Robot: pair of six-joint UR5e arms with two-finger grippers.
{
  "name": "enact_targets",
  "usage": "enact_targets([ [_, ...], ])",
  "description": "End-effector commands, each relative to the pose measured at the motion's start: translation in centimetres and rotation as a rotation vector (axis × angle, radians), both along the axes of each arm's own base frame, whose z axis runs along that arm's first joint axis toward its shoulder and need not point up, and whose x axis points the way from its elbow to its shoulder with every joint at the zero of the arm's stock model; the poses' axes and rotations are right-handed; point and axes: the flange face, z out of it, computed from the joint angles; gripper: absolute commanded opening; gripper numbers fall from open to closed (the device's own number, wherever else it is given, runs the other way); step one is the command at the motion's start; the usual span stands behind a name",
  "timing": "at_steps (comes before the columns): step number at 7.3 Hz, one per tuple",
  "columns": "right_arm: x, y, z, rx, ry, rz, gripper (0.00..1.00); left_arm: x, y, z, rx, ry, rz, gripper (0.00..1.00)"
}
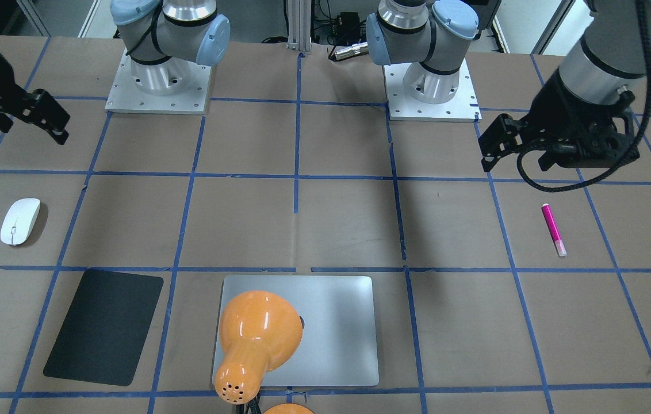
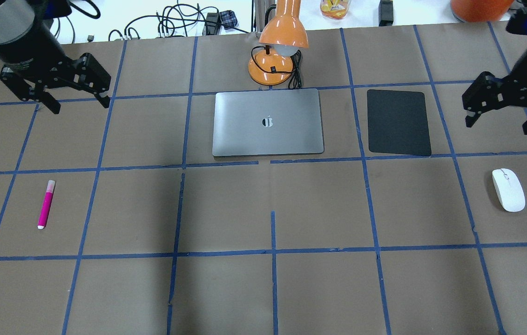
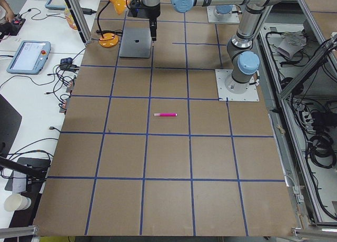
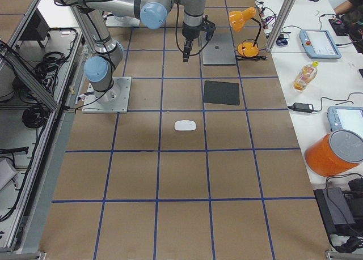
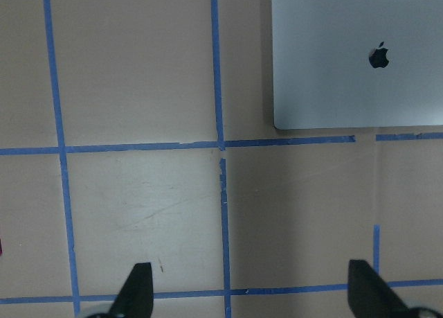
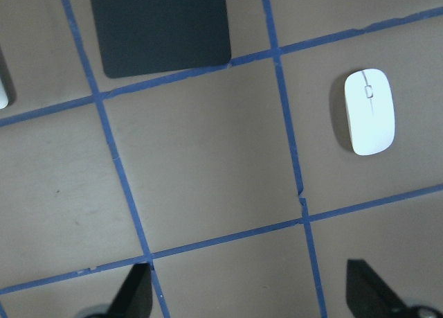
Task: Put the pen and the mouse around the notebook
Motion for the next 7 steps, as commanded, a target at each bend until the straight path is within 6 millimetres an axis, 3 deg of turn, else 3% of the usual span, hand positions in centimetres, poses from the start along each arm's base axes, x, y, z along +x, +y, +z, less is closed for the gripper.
enact_targets([
  [1,-9.3,-0.3,-5.4,0.018,-0.011,-0.106,1.0,7.3,1.1,-3.8,0.057,0.041,-0.08,1.0],
  [2,-11.5,-0.9,-9.1,-0.002,-0.011,-0.004,1.0,11.5,1.7,-5.7,0.072,0.068,-0.108,1.0],
  [3,-14.1,-1.0,-11.5,-0.058,0.025,0.044,1.0,15.9,2.2,-8.0,0.049,0.074,-0.111,1.0],
  [4,-15.7,-0.1,-14.5,-0.052,0.012,0.081,1.0,18.8,3.3,-11.4,0.013,0.06,-0.126,1.0],
  [6,-16.4,0.1,-17.5,-0.096,0.053,0.192,1.0,22.8,6.6,-20.5,-0.11,-0.038,-0.153,1.0],
  [7,-16.4,0.2,-19.9,-0.071,0.024,0.222,1.0,23.3,7.8,-24.6,-0.117,-0.048,-0.135,1.0],
])
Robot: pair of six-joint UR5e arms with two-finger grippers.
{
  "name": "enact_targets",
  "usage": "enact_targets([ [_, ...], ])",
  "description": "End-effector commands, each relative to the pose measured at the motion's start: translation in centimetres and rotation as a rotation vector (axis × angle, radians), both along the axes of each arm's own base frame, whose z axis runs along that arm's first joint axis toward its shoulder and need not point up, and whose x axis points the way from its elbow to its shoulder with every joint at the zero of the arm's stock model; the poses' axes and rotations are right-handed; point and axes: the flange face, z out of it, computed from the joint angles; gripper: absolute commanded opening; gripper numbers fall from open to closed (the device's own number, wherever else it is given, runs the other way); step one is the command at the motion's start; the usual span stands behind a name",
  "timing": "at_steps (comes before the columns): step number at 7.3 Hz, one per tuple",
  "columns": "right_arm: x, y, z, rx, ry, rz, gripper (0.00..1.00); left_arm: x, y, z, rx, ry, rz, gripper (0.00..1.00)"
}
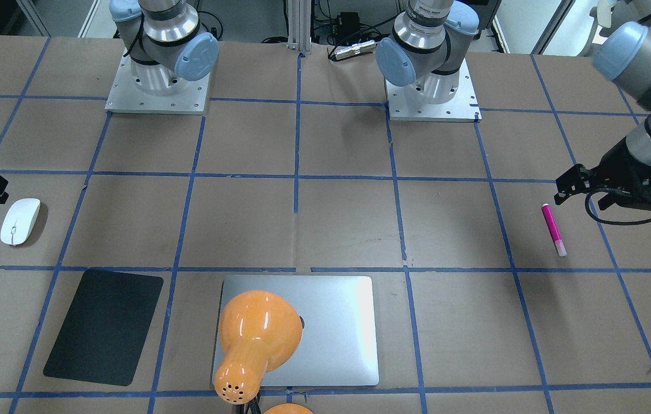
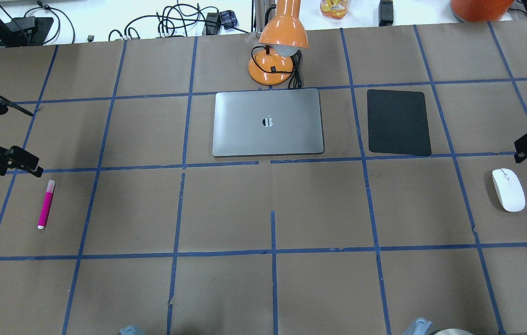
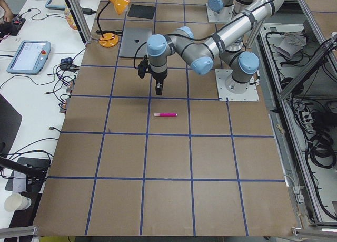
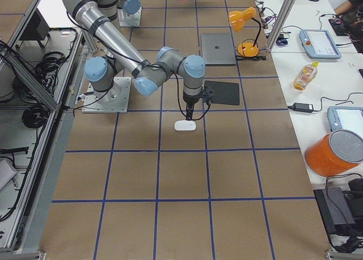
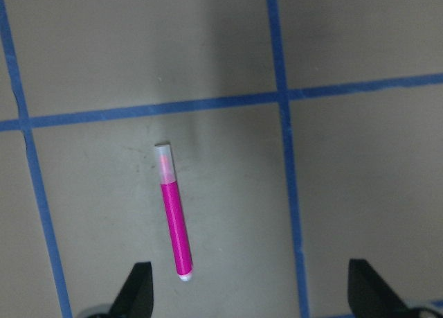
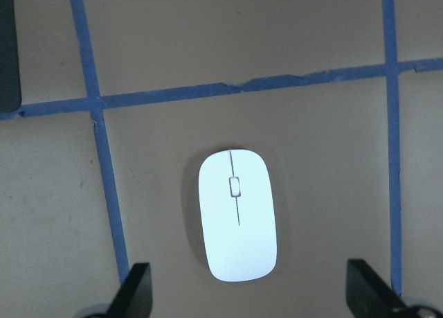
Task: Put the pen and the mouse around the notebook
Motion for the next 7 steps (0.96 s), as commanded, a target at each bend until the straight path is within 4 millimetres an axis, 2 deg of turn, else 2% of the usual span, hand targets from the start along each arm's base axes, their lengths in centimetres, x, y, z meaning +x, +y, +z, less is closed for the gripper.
enact_targets([
  [1,-0.7,-0.2,-4.2,0.014,-0.012,0.049,1.0,2.0,1.5,-7.7,-0.022,-0.019,0.019,1.0],
  [3,-1.1,-0.8,-7.4,0.041,-0.051,0.05,1.0,3.0,0.6,-11.2,-0.008,-0.017,0.077,0.97],
  [4,-1.4,-1.1,-7.6,0.021,-0.026,0.052,1.0,3.1,0.5,-11.9,0.0,-0.01,0.087,0.87],
  [5,-1.4,-1.1,-7.9,0.027,-0.026,0.05,1.0,3.1,0.5,-11.7,-0.01,-0.022,0.093,0.5],
  [6,-1.3,-0.9,-9.1,0.044,-0.04,0.05,1.0,3.1,0.5,-11.1,-0.02,-0.03,0.095,0.1],
  [7,-1.3,-1.0,-10.2,0.06,-0.055,0.05,1.0,3.1,0.6,-11.1,-0.02,-0.026,0.095,0.0],
])
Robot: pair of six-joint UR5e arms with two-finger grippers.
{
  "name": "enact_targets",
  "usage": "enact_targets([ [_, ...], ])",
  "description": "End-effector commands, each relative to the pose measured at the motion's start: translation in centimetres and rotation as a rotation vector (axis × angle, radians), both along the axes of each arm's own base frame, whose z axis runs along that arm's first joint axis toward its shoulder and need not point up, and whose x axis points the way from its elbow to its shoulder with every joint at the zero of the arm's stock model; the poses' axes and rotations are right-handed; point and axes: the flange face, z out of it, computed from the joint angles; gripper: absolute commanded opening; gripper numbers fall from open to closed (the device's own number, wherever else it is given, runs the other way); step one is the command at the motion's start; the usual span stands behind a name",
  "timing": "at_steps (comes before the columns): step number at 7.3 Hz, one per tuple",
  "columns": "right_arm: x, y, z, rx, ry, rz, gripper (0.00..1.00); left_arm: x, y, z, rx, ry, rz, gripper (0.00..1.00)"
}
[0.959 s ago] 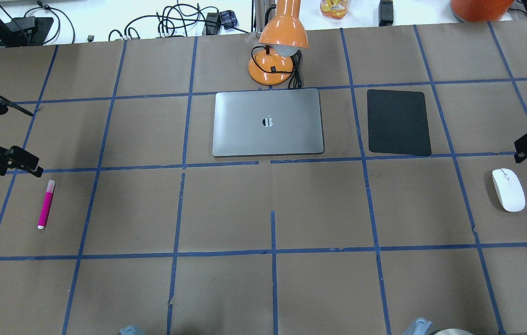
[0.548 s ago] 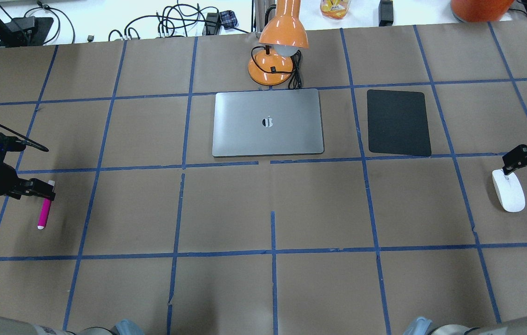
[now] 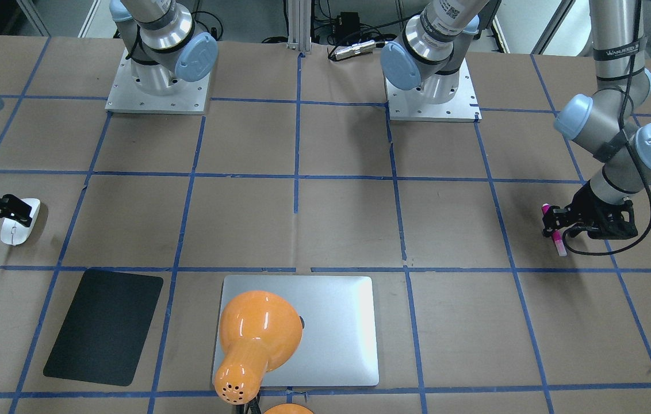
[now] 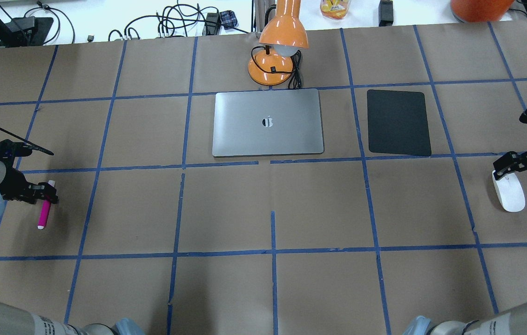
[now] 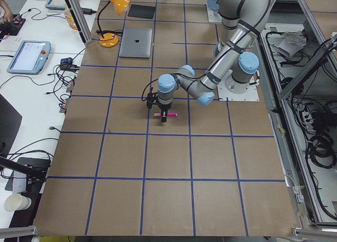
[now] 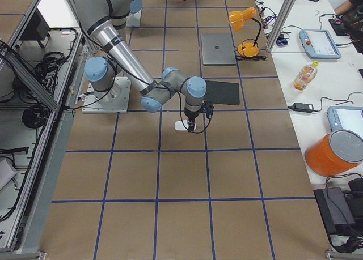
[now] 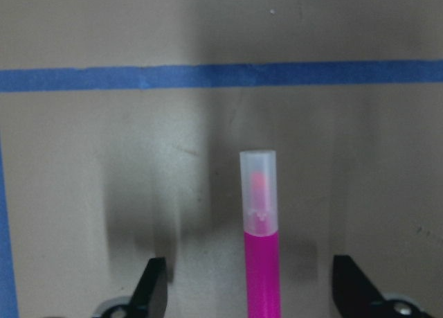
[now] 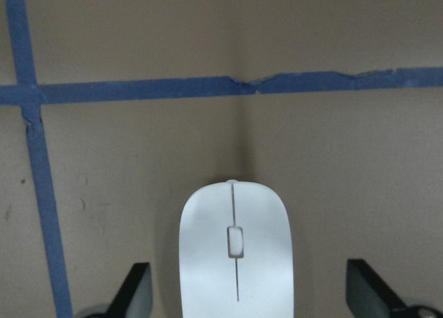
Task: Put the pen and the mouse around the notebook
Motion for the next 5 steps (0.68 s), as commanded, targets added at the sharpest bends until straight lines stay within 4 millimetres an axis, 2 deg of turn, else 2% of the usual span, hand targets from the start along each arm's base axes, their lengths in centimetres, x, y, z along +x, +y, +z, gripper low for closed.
enact_targets([
  [1,0.0,0.0,-1.7,0.025,-0.019,0.0,1.0,0.0,-0.1,-0.1,-0.005,0.007,0.001,0.0],
  [2,0.0,0.1,-1.8,0.031,-0.02,0.0,1.0,-0.1,0.0,-0.4,-0.002,0.013,0.004,0.0],
  [3,0.1,0.2,-1.9,0.034,-0.018,-0.001,1.0,0.0,0.0,0.3,0.0,0.011,0.008,0.0],
  [4,0.3,0.4,-2.2,0.039,-0.024,-0.001,1.0,-1.0,0.7,0.8,0.063,0.07,0.065,0.0],
  [5,0.4,0.6,-2.4,0.041,-0.029,-0.001,1.0,-2.8,0.9,3.0,0.078,0.084,0.158,0.0],
])
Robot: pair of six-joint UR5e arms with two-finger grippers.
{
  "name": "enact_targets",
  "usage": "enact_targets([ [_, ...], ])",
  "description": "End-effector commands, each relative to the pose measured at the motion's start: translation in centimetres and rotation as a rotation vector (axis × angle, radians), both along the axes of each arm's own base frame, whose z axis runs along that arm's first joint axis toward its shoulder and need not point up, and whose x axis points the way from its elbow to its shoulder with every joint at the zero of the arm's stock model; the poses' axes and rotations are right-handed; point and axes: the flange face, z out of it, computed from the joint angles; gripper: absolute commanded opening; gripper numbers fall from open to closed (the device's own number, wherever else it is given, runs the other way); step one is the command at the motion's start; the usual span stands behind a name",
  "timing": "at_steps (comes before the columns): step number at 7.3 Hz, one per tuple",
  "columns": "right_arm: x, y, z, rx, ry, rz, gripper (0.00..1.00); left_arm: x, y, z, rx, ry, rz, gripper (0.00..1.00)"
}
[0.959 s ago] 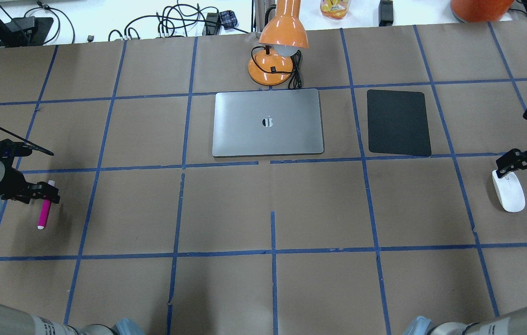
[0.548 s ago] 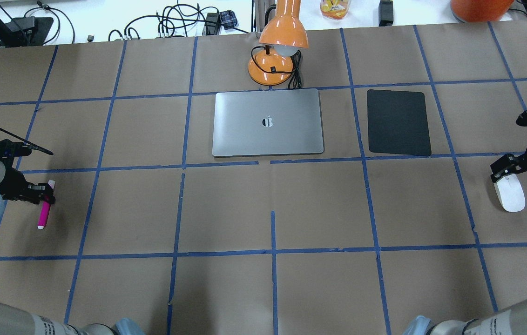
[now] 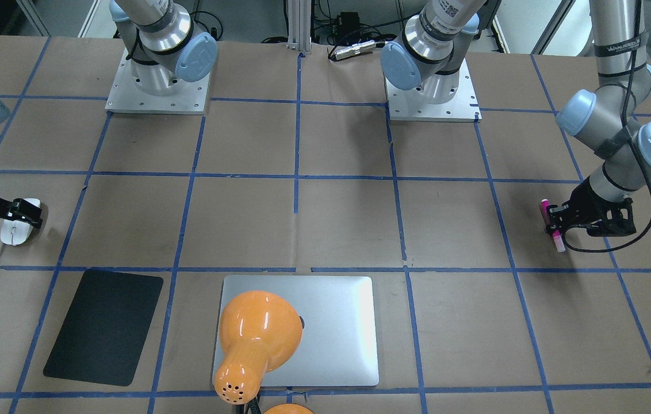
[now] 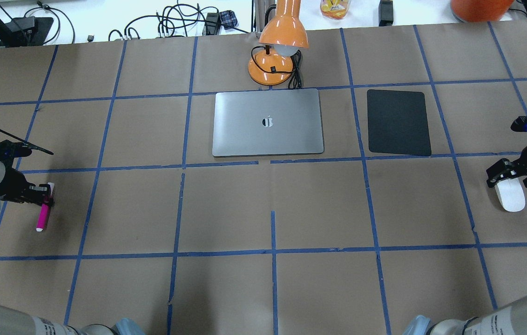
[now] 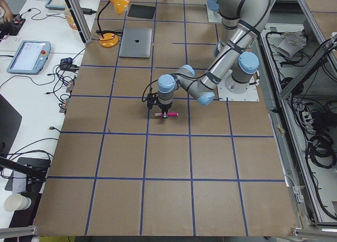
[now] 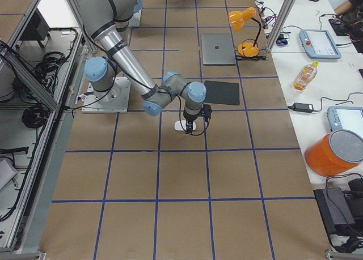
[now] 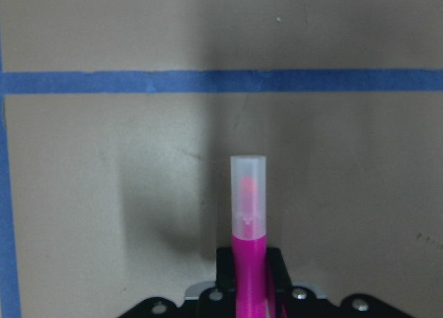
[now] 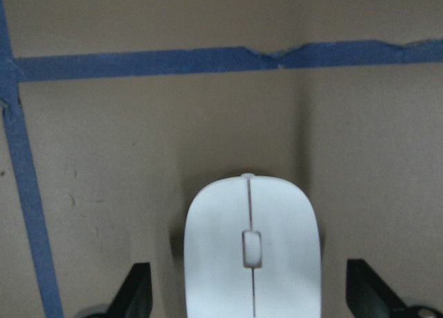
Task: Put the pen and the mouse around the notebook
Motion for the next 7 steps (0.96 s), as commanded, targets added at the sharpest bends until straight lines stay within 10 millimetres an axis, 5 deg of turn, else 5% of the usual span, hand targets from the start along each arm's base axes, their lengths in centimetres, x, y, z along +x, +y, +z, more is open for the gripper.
enact_targets([
  [1,0.2,0.2,-0.3,0.002,-0.007,-0.001,1.0,-5.4,0.0,4.1,0.048,0.049,0.133,0.0],
  [2,0.2,0.2,-0.3,0.002,-0.004,-0.002,0.98,-9.7,-0.2,6.5,0.062,0.043,0.203,0.0],
  [4,0.1,0.1,-0.2,0.0,-0.001,-0.003,0.71,-19.8,-0.3,10.0,0.057,0.022,0.356,0.0],
  [5,0.1,0.1,-0.2,0.001,0.0,-0.005,0.56,-24.3,-0.2,10.6,0.054,0.015,0.429,0.0],
  [7,0.0,0.1,-0.1,0.001,0.003,-0.006,0.51,-34.4,0.5,9.2,0.108,0.072,0.647,0.0],
])
